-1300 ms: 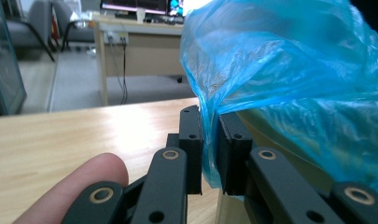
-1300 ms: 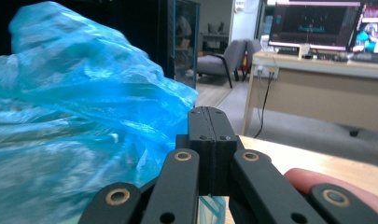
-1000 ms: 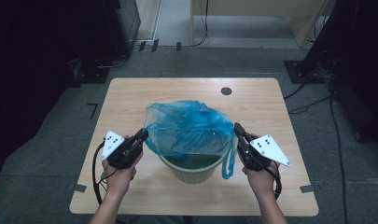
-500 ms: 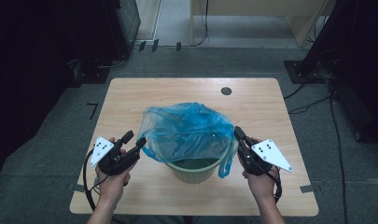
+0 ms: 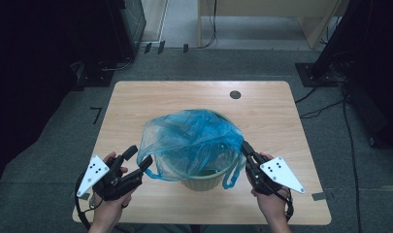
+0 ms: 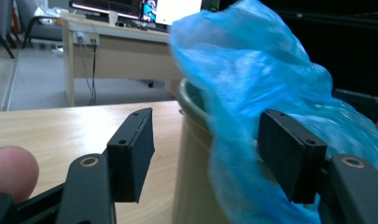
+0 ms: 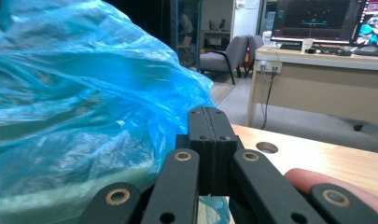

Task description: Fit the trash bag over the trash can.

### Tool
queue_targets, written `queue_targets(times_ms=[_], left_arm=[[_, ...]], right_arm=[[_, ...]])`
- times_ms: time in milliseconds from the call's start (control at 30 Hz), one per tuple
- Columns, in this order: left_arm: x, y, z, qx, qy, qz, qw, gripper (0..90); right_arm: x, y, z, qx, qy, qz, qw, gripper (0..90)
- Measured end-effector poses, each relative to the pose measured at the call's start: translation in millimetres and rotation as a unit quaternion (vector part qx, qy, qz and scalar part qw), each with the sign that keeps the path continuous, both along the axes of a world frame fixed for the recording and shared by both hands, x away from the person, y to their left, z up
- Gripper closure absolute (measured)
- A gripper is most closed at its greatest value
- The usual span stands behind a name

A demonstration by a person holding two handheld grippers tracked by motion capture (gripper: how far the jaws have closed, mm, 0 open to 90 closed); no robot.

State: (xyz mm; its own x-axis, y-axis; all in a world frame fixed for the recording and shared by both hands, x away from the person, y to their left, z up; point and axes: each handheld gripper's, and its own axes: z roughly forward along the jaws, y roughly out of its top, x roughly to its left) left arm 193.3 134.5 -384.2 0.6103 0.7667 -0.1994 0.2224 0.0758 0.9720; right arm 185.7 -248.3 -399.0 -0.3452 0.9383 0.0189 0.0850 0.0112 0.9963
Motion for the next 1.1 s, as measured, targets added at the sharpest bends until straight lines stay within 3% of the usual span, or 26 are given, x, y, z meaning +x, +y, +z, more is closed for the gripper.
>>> queue_targets(times_ms=[233, 300, 400, 533, 600, 700, 733, 767, 800, 867, 900, 1100], left_arm=[[-9.8, -10.1, -3.5, -0.021, 0.008, -0.041, 0.9989, 35.4], [-11.3, -13.2, -3.3, -0.023, 0.014, -0.04, 0.9988, 30.7], [-16.6, -21.8, -3.0, -0.006, 0.003, -0.03, 0.9995, 23.1], [-24.4, -35.6, -5.0, 0.028, -0.011, -0.027, 0.9992, 22.8], [-27.1, -39.8, -8.0, 0.048, -0.025, -0.023, 0.9982, 29.4], [-25.6, -42.1, -12.9, 0.052, -0.017, -0.036, 0.9979, 39.9], [-25.6, -42.1, -12.9, 0.052, -0.017, -0.036, 0.9979, 47.3], [-24.2, -40.8, -16.2, 0.05, -0.017, -0.046, 0.9976, 63.3], [-23.2, -39.6, -17.6, 0.045, -0.015, -0.049, 0.9976, 63.3], [-20.0, -36.3, -20.2, 0.036, -0.007, -0.062, 0.9974, 79.9], [-19.0, -35.5, -21.3, 0.044, -0.005, -0.054, 0.9975, 87.0], [-11.1, -27.9, -31.4, 0.071, 0.006, -0.068, 0.9951, 90.0]], right_arm=[[-9.7, 1.3, -0.4, 0.004, -0.002, 0.006, 1.0, 90.0], [-10.4, 1.0, -1.0, 0.007, -0.001, 0.007, 0.9999, 90.0], [-11.1, 2.0, -0.5, 0.01, -0.003, 0.009, 0.9999, 90.0], [-12.1, 3.7, 0.6, 0.008, -0.006, 0.011, 0.9999, 90.0], [-12.3, 3.8, 0.7, 0.008, -0.006, 0.01, 0.9999, 90.0], [-12.3, 3.5, 0.0, 0.009, -0.006, 0.011, 0.9999, 90.0], [-12.3, 3.5, 0.0, 0.009, -0.006, 0.011, 0.9999, 90.0], [-12.5, 3.1, -0.6, 0.01, -0.004, 0.013, 0.9999, 90.0], [-12.5, 3.1, -0.6, 0.01, -0.004, 0.013, 0.9999, 90.0], [-12.4, 2.2, -0.3, 0.01, -0.005, 0.012, 0.9999, 90.0], [-12.4, 1.6, 0.0, 0.011, -0.005, 0.012, 0.9999, 90.0], [-11.2, -5.5, 0.9, 0.013, -0.005, -0.001, 0.9999, 90.0]])
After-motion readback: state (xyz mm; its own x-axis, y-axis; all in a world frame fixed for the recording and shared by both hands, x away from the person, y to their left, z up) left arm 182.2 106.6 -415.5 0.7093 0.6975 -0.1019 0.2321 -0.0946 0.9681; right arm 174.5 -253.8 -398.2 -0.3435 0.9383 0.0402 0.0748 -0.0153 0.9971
